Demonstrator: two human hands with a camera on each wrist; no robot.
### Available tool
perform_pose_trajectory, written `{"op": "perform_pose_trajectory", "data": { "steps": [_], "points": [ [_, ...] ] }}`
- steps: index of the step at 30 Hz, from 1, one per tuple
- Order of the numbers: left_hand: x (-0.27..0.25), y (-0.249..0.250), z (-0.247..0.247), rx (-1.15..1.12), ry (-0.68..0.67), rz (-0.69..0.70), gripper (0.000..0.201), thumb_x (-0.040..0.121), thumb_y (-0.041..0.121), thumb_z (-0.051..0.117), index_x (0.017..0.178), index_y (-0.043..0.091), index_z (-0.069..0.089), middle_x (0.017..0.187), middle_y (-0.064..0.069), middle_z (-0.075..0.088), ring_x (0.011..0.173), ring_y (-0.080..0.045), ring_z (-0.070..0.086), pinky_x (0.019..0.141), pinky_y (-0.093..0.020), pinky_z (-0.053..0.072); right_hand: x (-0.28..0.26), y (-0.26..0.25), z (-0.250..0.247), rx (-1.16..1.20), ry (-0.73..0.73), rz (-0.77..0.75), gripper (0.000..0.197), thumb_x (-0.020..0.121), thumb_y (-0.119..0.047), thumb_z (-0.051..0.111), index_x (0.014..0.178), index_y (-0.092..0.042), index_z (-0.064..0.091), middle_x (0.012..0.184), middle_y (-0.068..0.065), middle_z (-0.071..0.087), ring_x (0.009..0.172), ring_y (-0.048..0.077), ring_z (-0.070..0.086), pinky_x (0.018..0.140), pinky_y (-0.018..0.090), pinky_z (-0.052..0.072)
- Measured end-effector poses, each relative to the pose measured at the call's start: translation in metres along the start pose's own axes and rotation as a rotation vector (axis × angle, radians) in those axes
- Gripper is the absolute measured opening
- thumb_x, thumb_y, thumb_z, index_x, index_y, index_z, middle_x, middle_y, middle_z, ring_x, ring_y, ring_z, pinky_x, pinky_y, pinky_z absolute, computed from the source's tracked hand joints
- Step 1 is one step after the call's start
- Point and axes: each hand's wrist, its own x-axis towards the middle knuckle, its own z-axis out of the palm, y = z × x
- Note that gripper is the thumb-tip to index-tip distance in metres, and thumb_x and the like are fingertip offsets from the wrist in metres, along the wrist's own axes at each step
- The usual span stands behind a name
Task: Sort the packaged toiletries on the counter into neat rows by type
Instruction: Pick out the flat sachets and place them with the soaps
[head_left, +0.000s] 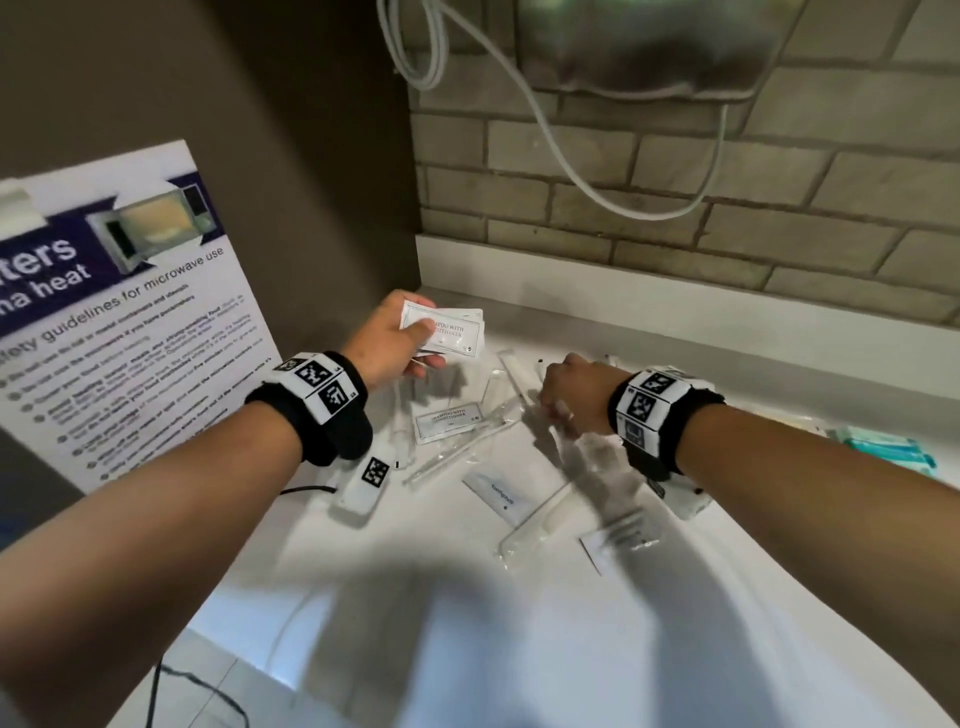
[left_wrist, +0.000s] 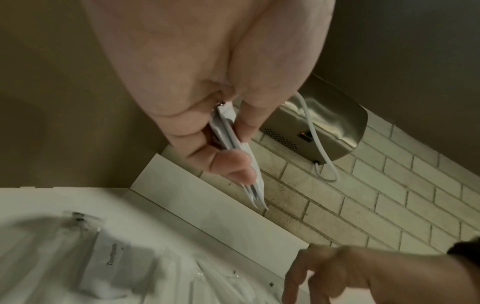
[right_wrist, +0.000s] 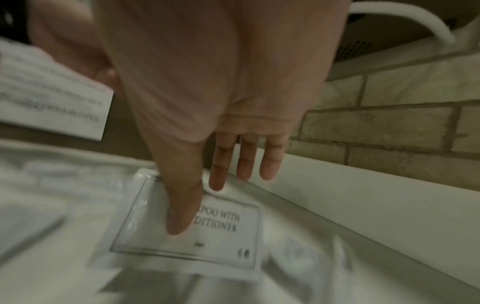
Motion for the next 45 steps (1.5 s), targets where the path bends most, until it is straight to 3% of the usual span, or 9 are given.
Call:
{"op": "perform_pose_trajectory", "data": {
  "steps": [4, 9, 15, 18, 23, 28, 34, 40, 45],
  "points": [
    [0.001, -0.001, -0.018, -0.017, 0.033, 0.004, 0.017, 0.101, 0.009, 0.043, 0.118, 0.013, 0.044, 0.104, -0.015, 0.064, 0.056, -0.010, 0.066, 0.046, -0.021, 0.048, 0.020, -0.020, -0.036, 0.269, 0.067, -0.024, 0.011, 0.083, -0.014, 0.068, 0.088, -0.016, 0.059, 0.094, 0.006, 0.063, 0.085, 0.021, 0.053, 0.063, 0.024, 0.035],
    [0.003, -0.013, -0.041, -0.017, 0.086, -0.016, 0.017, 0.101, 0.009, 0.044, 0.116, 0.014, 0.045, 0.107, -0.020, 0.066, 0.054, -0.009, 0.067, 0.044, -0.018, 0.050, 0.063, -0.062, -0.050, 0.408, 0.041, -0.082, 0.031, 0.089, -0.024, 0.066, 0.116, -0.012, 0.057, 0.099, 0.000, 0.056, 0.087, 0.021, 0.049, 0.076, 0.025, 0.037],
    [0.001, -0.032, -0.058, -0.001, 0.076, -0.063, 0.016, 0.100, 0.009, 0.046, 0.115, 0.015, 0.047, 0.103, -0.016, 0.067, 0.057, -0.011, 0.068, 0.047, -0.020, 0.052, 0.092, -0.092, -0.024, 0.107, -0.114, -0.041, 0.024, 0.089, -0.018, 0.055, 0.109, -0.010, 0.065, 0.114, 0.007, 0.067, 0.100, 0.029, 0.063, 0.074, 0.024, 0.042],
    [0.002, -0.041, -0.065, 0.010, 0.051, -0.073, 0.016, 0.100, 0.009, 0.046, 0.114, 0.016, 0.047, 0.104, -0.016, 0.068, 0.059, -0.013, 0.068, 0.048, -0.021, 0.052, 0.100, -0.095, -0.016, -0.065, -0.174, -0.036, 0.024, 0.094, -0.031, 0.047, 0.076, -0.017, 0.053, 0.114, 0.007, 0.063, 0.106, 0.031, 0.058, 0.078, 0.030, 0.039],
    [0.005, -0.046, -0.066, 0.019, 0.024, -0.063, 0.016, 0.100, 0.008, 0.044, 0.115, 0.015, 0.045, 0.103, -0.016, 0.066, 0.055, -0.011, 0.067, 0.050, -0.023, 0.052, 0.108, -0.087, -0.019, 0.061, -0.118, 0.032, 0.037, 0.073, -0.030, 0.071, 0.106, -0.013, 0.064, 0.105, 0.009, 0.058, 0.085, 0.021, 0.051, 0.082, 0.035, 0.052],
    [0.006, -0.041, -0.063, -0.003, 0.008, -0.056, 0.016, 0.100, 0.007, 0.044, 0.114, 0.015, 0.044, 0.103, -0.016, 0.065, 0.052, -0.009, 0.067, 0.048, -0.021, 0.052, 0.108, -0.085, -0.011, 0.259, -0.049, 0.046, 0.021, 0.078, -0.023, 0.071, 0.093, -0.019, 0.058, 0.105, 0.005, 0.061, 0.095, 0.027, 0.058, 0.076, 0.028, 0.043],
    [0.004, -0.037, -0.061, -0.016, 0.011, -0.044, 0.015, 0.101, 0.007, 0.043, 0.114, 0.015, 0.045, 0.099, -0.014, 0.065, 0.052, -0.008, 0.067, 0.048, -0.021, 0.051, 0.112, -0.095, -0.014, 0.163, -0.123, 0.063, 0.030, 0.078, -0.019, 0.067, 0.108, -0.021, 0.061, 0.109, 0.001, 0.064, 0.103, 0.027, 0.059, 0.077, 0.029, 0.043],
    [-0.004, -0.039, -0.063, -0.006, 0.029, -0.046, 0.014, 0.101, 0.008, 0.044, 0.112, 0.015, 0.046, 0.099, -0.015, 0.066, 0.052, -0.008, 0.067, 0.048, -0.021, 0.050, 0.159, -0.083, 0.013, -0.038, -0.113, 0.050, 0.053, 0.052, -0.039, 0.082, 0.082, -0.039, 0.039, 0.095, -0.009, 0.058, 0.082, 0.019, 0.044, 0.079, 0.040, 0.053],
    [-0.008, -0.043, -0.068, 0.027, 0.041, -0.025, 0.013, 0.101, 0.009, 0.044, 0.112, 0.015, 0.046, 0.102, -0.015, 0.067, 0.054, -0.008, 0.067, 0.051, -0.023, 0.052, 0.096, -0.101, -0.021, 0.237, 0.024, -0.003, 0.025, 0.077, -0.019, 0.067, 0.096, -0.027, 0.052, 0.095, -0.009, 0.061, 0.086, 0.021, 0.054, 0.074, 0.024, 0.036]
  ]
}}
